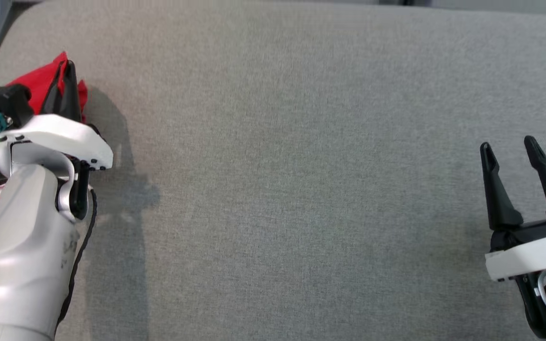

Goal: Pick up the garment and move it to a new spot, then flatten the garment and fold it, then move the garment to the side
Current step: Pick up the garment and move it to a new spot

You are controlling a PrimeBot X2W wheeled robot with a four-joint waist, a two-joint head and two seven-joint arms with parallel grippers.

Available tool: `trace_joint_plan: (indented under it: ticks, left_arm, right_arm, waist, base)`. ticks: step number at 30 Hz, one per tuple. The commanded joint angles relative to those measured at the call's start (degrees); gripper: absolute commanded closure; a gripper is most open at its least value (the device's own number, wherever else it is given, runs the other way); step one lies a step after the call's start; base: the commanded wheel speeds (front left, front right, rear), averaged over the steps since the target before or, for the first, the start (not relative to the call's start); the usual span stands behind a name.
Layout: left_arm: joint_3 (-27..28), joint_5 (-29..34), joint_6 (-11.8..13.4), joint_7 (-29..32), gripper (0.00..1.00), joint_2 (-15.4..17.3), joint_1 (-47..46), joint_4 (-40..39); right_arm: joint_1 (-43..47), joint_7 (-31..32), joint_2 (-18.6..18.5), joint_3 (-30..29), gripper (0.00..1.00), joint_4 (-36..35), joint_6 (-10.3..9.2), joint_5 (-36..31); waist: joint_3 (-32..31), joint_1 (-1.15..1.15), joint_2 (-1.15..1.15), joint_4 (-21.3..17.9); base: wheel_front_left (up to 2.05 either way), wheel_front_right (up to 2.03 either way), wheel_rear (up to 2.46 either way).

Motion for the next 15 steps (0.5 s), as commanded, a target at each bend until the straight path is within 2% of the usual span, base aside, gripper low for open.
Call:
trace_joint_plan:
  ticks: [1, 2, 3, 6, 12, 15]
  left_arm:
    - [0.47, 1.05, 1.70, -0.34, 1.00, 1.04, 3.69, -5.49]
    - [0.47, 1.05, 1.70, -0.34, 1.00, 1.04, 3.69, -5.49]
    - [0.65, 1.39, 2.59, -0.34, 1.00, 1.31, 5.63, -8.76]
    - [0.74, 2.65, 6.21, -0.04, 1.00, 2.40, 12.71, -19.50]
    - [-0.14, 3.50, 13.18, 6.56, 1.00, 3.84, 27.99, -43.32]
    - [-1.06, 3.85, 15.70, 9.64, 1.00, 4.05, 33.64, -52.70]
  right_arm:
    - [1.33, -0.62, 0.37, -0.54, 0.00, 0.61, -0.01, 0.03]
    - [1.33, -0.62, 0.37, -0.54, 0.00, 0.61, -0.01, 0.03]
    - [1.84, -0.81, 0.63, -0.63, 0.00, 0.74, -0.01, 0.08]
    - [3.44, -1.11, 1.55, -0.74, 0.00, 1.14, -0.01, 0.07]
    - [5.71, -1.57, 2.78, -1.12, 0.00, 1.38, -0.01, 0.57]
    - [5.83, -1.41, 3.27, -1.30, 0.00, 0.88, -0.01, 0.53]
  waist:
    - [-4.12, 0.00, 0.00, -1.00]
    - [-4.12, 0.00, 0.00, -1.00]
    - [-5.13, 0.00, 0.00, -1.27]
    - [-7.83, 0.00, 0.00, -2.13]
    - [-10.23, 0.00, 0.00, -4.00]
    - [-10.01, 0.00, 0.00, -5.16]
  base:
    - [0.00, 0.00, 0.00]
    - [0.00, 0.00, 0.00]
    - [0.00, 0.00, 0.00]
    - [0.00, 0.00, 0.00]
    - [0.00, 0.00, 0.00]
    - [0.00, 0.00, 0.00]
